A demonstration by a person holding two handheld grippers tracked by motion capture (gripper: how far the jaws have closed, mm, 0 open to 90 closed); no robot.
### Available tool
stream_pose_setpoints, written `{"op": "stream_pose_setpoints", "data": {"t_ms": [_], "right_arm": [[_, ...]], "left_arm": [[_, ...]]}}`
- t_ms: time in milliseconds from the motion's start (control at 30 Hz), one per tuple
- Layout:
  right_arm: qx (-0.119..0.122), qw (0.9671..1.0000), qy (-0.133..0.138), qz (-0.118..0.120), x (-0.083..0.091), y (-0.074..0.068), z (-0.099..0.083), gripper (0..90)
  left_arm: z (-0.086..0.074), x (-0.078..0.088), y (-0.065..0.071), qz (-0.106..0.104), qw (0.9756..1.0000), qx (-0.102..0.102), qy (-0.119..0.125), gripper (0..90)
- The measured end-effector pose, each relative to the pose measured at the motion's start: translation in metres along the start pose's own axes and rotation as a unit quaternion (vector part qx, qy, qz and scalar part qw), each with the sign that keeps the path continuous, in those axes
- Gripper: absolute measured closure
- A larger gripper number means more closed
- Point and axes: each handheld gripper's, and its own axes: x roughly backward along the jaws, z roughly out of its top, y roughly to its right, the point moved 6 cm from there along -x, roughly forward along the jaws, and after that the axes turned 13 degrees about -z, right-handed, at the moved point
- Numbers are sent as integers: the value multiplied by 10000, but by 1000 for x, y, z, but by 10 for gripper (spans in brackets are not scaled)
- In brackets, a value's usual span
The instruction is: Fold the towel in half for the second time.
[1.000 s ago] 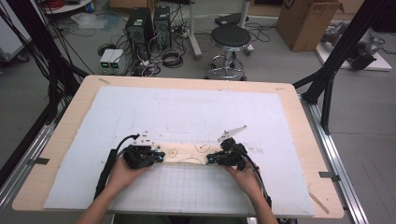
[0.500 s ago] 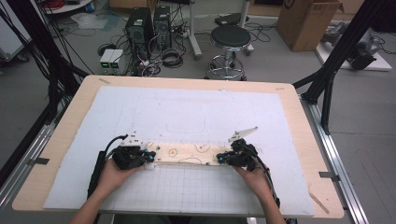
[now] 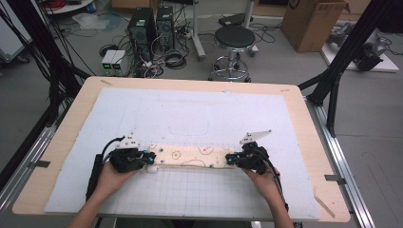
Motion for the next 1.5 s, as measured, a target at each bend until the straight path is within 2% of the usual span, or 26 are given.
{"op": "stream_pose_setpoints", "data": {"t_ms": [67,133,267,367,433,567,667,767,867,967,1067,1167,1267,1400,1500], "right_arm": [[-28,10000,95,8,1,2,6,793],[-36,9998,157,-64,1,3,10,747],[26,9999,76,-89,-7,5,9,693],[171,9998,-26,-112,-10,2,7,665],[269,9994,-81,-177,-12,3,5,650],[251,9993,-201,-214,-12,3,-2,628],[330,9990,-191,-251,-12,3,-3,617],[458,9983,-183,-303,-13,1,-3,605],[479,9982,-111,-339,-13,0,-6,601],[406,9987,19,-300,-13,0,-7,579],[289,9993,31,-249,-11,-2,-7,508],[128,9993,320,-166,-1,-5,-7,487],[39,9986,509,-162,8,-5,-7,472],[-193,9977,631,-153,11,3,-6,460],[-300,9969,694,-214,10,12,-2,464]], "left_arm": [[3,1,-2,41,10000,-8,16,713],[3,1,-5,86,9999,52,46,683],[-1,-5,-8,68,9999,77,-115,675],[-3,-8,-7,73,9997,36,-219,666],[-3,-7,-8,60,9998,60,-199,664],[-6,-7,-7,37,9998,26,-217,662],[-8,-6,-7,26,9998,56,-198,659],[-9,-6,-7,59,9997,-34,-220,659],[-10,-6,-6,79,9999,-21,-130,657],[-11,-5,-6,57,9999,-17,-92,650],[-10,-4,-3,84,9999,-52,-94,622],[-6,3,0,123,9998,-140,21,580],[-2,8,0,160,9996,-94,201,566],[3,11,-6,251,9989,76,393,539],[7,14,-18,607,9964,308,509,535]]}}
